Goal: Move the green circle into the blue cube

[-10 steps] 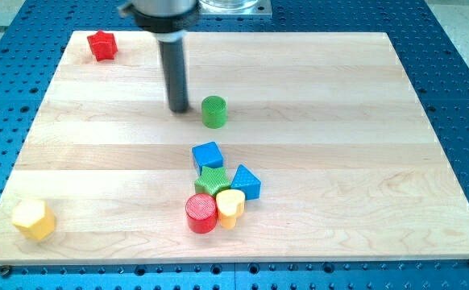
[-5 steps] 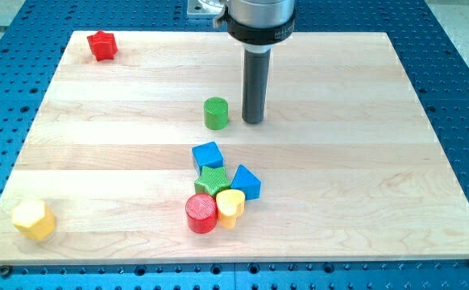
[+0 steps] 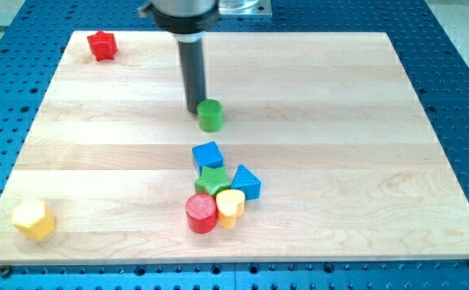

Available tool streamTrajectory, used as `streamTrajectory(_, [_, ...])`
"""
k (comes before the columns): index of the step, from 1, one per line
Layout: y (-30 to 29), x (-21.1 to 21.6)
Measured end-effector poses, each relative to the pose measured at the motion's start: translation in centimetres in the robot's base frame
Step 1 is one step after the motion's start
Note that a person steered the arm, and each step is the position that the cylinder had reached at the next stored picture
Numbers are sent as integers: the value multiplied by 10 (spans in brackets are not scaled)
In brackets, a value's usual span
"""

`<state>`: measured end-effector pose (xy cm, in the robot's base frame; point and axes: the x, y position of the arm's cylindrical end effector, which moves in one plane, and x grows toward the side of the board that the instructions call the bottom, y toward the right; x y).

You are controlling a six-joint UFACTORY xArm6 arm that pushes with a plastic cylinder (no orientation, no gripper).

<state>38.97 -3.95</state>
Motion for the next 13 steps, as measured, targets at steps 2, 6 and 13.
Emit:
streamTrajectory(2, [-4,5])
streamTrajectory(6, [2,60])
streamTrajectory(13, [113,-20])
